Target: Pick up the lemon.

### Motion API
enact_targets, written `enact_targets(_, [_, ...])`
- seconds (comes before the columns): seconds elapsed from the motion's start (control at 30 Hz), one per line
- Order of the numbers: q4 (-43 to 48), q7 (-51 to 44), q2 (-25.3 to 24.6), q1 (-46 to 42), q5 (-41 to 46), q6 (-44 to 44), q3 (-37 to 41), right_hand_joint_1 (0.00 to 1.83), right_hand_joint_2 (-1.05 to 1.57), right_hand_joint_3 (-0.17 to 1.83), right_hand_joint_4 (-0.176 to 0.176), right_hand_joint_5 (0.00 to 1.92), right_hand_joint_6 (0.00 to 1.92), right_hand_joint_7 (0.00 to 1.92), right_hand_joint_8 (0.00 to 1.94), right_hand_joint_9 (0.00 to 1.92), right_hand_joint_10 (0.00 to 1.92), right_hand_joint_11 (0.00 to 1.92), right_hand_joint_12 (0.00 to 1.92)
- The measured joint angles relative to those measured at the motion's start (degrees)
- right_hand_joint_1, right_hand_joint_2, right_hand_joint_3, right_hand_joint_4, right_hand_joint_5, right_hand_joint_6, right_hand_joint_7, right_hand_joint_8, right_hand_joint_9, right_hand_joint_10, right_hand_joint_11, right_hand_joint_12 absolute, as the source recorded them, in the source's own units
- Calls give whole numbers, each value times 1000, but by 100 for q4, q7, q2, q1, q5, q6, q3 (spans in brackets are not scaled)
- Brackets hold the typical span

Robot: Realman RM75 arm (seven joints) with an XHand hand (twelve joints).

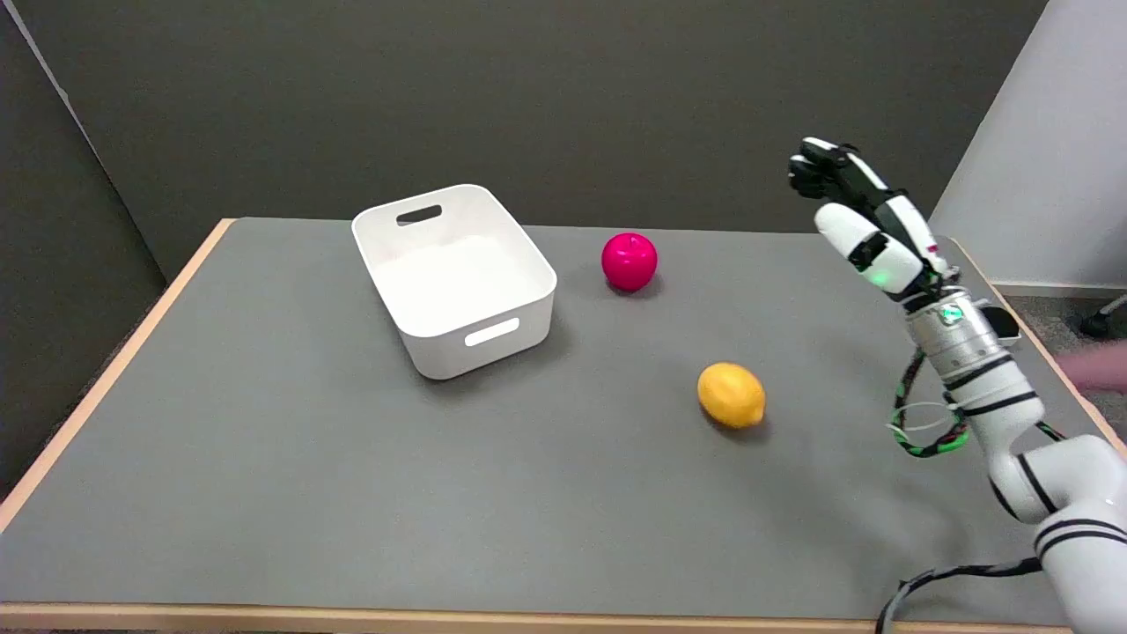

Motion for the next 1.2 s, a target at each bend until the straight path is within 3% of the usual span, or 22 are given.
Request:
enact_targets(0.4, [-205,-420,391,-364,-3,-72,489,460,645,958,-58,155,431,245,473,169,762,-1,1021])
enact_targets(0.67, [-83,-719,619,-1085,-6,43,786,433,643,904,-69,149,404,214,431,120,750,-1,994])
enact_targets(0.73, [-1,-771,614,-1282,-7,77,853,421,670,832,-71,157,367,217,384,106,759,-1,965])
enact_targets(0.8, [90,-813,574,-1461,-7,103,912,408,612,937,-72,131,419,183,448,110,737,-1,990])
enact_targets(0.9, [273,-866,460,-1739,-7,135,990,402,610,935,-73,125,415,180,445,107,737,-1,988])
enact_targets(1.0, [504,-912,303,-2010,-8,147,1034,418,676,791,-74,151,342,203,353,89,756,-1,972])
enact_targets(1.07, [657,-935,200,-2178,-8,142,1040,399,610,925,-75,116,405,161,434,91,732,-1,985])
enact_targets(1.13, [821,-955,101,-2339,-8,103,1030,404,607,932,-79,107,407,148,438,78,725,-1,994])
enact_targets(1.2, [962,-976,15,-2467,-9,62,1003,417,664,826,-81,130,349,174,369,69,739,-1,963])
